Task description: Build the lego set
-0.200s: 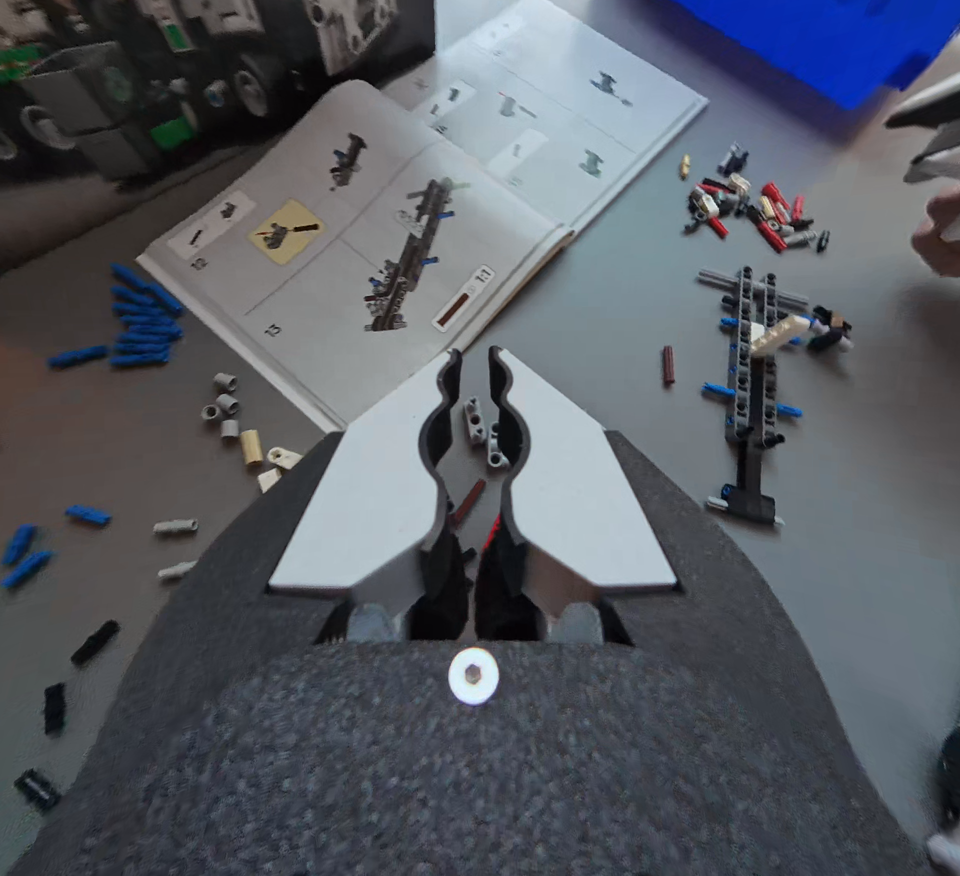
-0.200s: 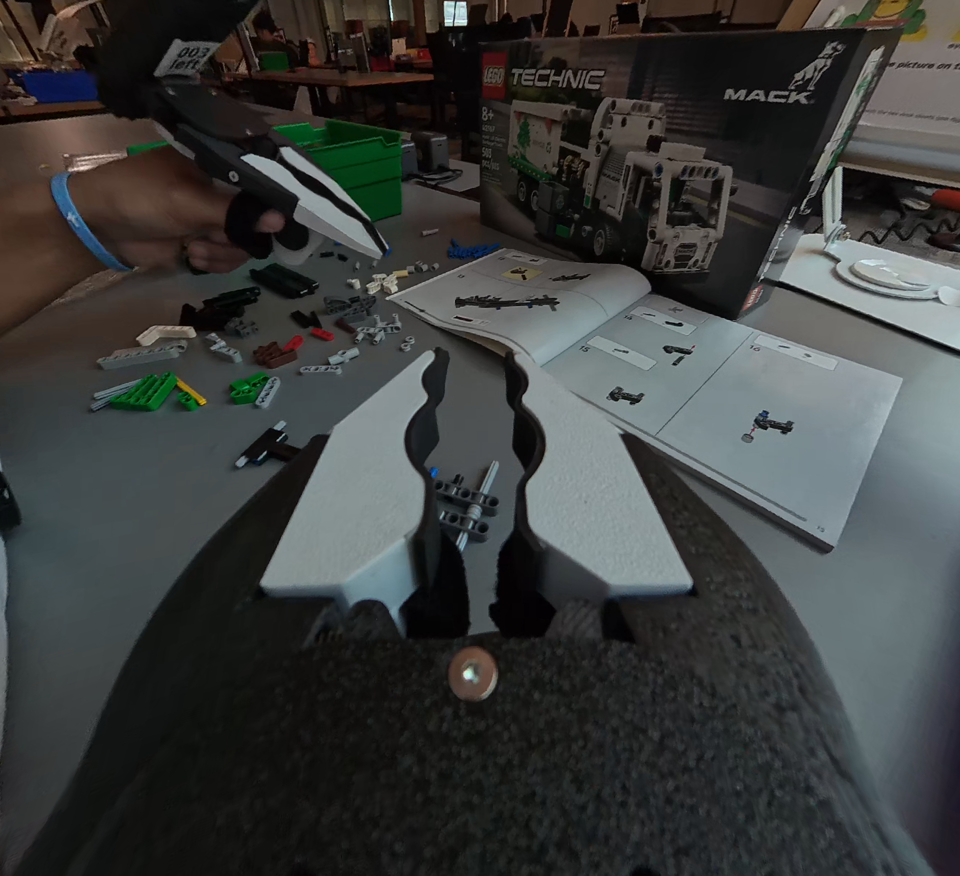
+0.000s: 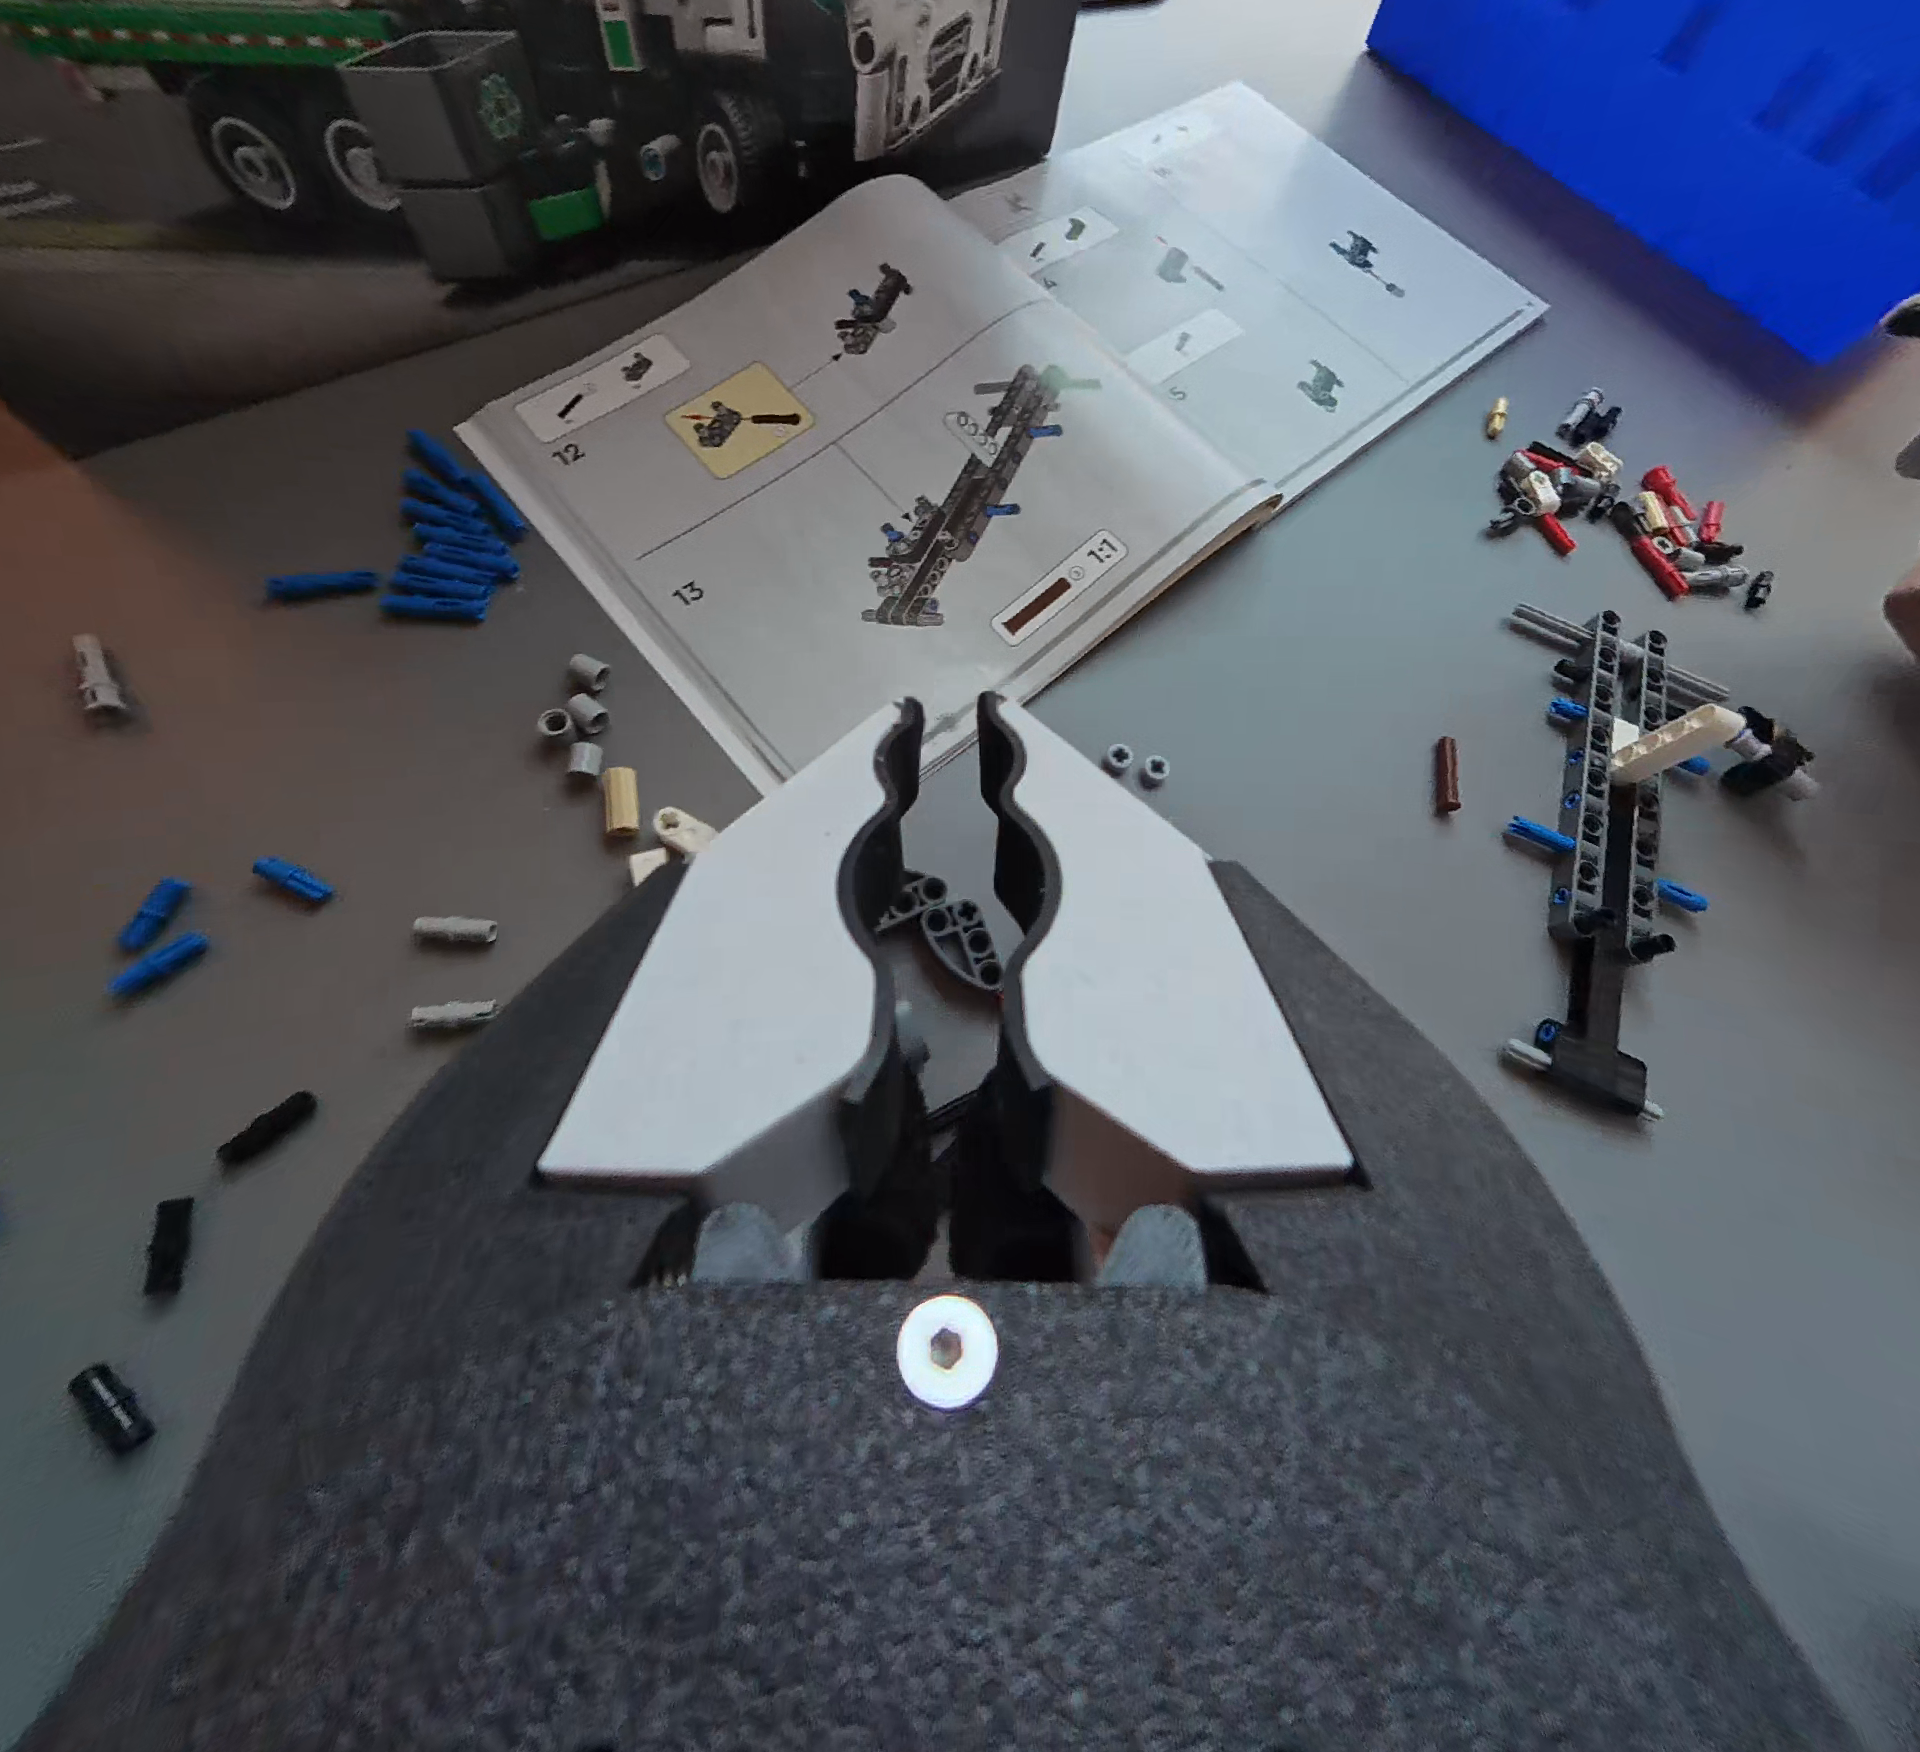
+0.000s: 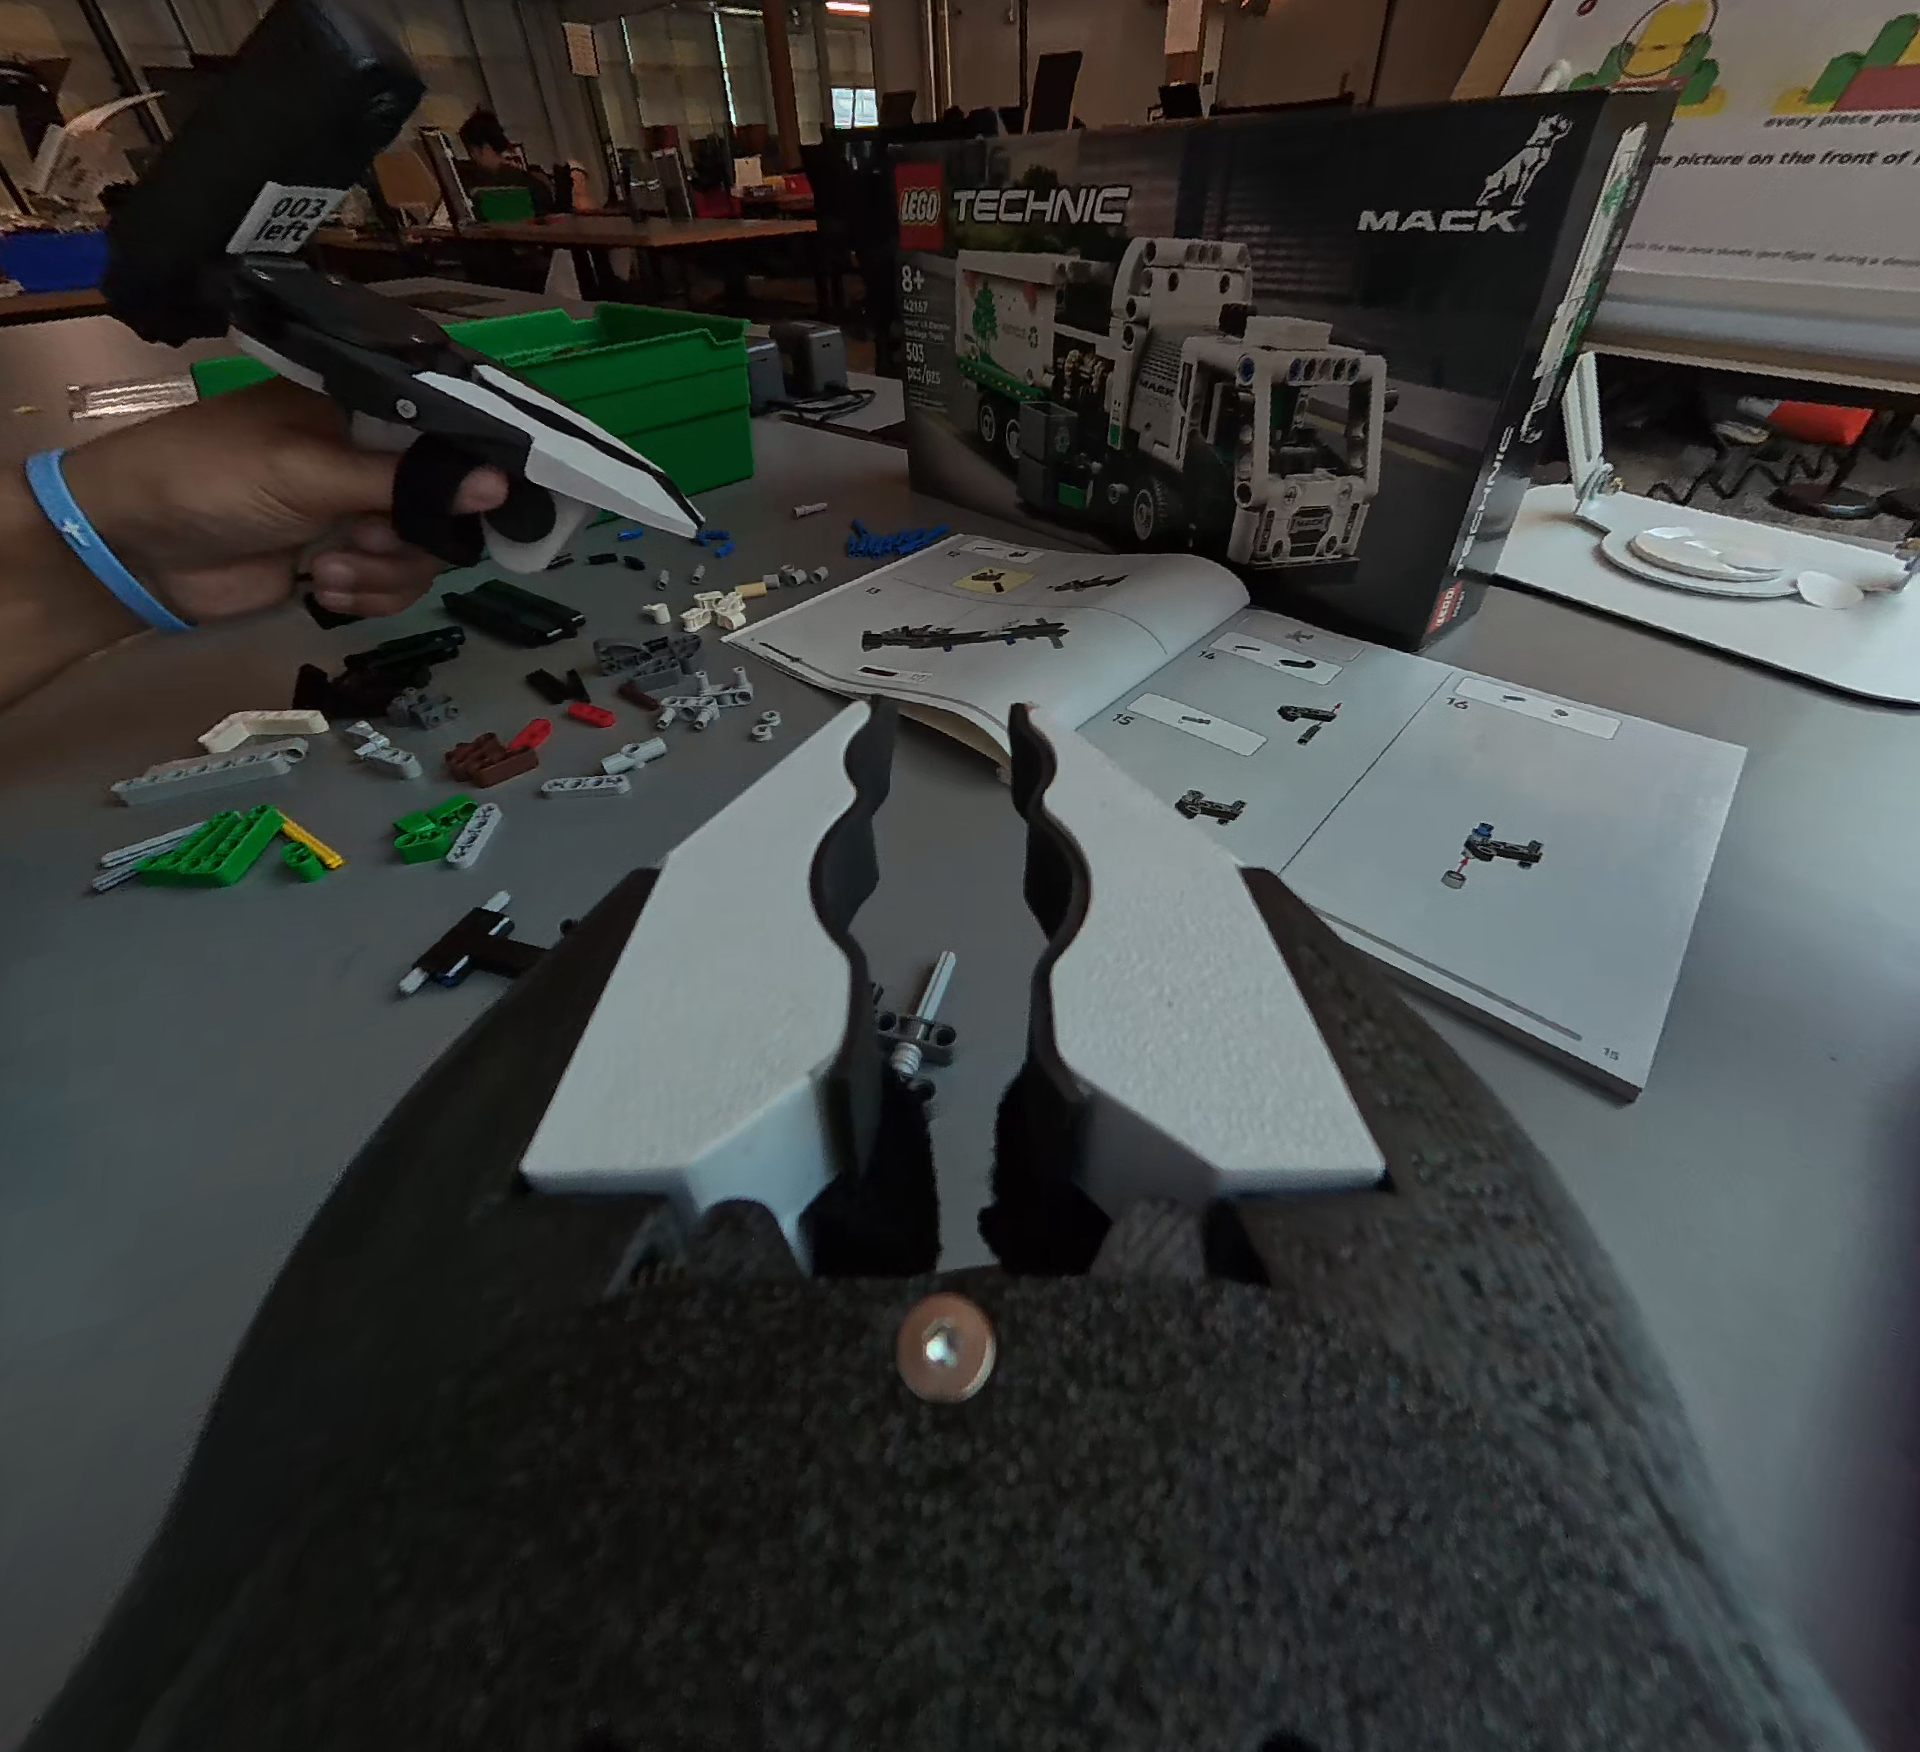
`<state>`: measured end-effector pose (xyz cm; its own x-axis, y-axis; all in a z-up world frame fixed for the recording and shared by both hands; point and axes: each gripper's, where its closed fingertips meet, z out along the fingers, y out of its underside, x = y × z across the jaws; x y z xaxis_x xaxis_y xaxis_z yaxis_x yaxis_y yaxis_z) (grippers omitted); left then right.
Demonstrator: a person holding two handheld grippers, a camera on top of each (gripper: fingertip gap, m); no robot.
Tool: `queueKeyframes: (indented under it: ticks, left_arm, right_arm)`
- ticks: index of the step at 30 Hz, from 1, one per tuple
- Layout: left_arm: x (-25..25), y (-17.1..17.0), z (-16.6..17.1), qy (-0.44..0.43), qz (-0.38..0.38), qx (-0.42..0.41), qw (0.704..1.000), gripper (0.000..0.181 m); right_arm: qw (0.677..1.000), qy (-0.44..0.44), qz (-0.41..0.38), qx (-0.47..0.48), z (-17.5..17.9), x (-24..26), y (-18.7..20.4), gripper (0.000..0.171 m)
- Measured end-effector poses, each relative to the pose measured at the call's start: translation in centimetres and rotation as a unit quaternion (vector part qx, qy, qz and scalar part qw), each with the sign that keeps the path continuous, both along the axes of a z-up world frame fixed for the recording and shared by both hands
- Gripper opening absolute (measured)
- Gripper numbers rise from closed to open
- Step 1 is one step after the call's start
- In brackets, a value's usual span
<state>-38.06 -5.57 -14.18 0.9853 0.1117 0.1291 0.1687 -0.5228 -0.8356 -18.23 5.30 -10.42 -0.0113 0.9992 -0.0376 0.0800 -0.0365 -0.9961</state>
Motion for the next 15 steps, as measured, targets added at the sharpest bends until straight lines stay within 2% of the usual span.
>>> queueKeyframes:
  ticks: [4, 10, 15]
  left_arm:
    - [-1.3, -0.7, -0.5, 0.008, 0.014, -0.002, 1.000, 0.009]
    - [-3.6, -2.4, -0.5, 0.038, 0.041, -0.017, 0.998, 0.009]
    - [-3.3, -4.8, -0.5, 0.047, 0.023, -0.042, 0.998, 0.009]
  right_arm:
    - [1.000, -0.002, -0.019, 0.019, -0.4, -0.1, 0.4, 0.017]
    - [1.000, 0.004, -0.023, -0.011, -0.3, 0.0, 1.2, 0.017]
    - [0.999, 0.011, -0.026, -0.033, -0.1, 0.1, 1.7, 0.017]
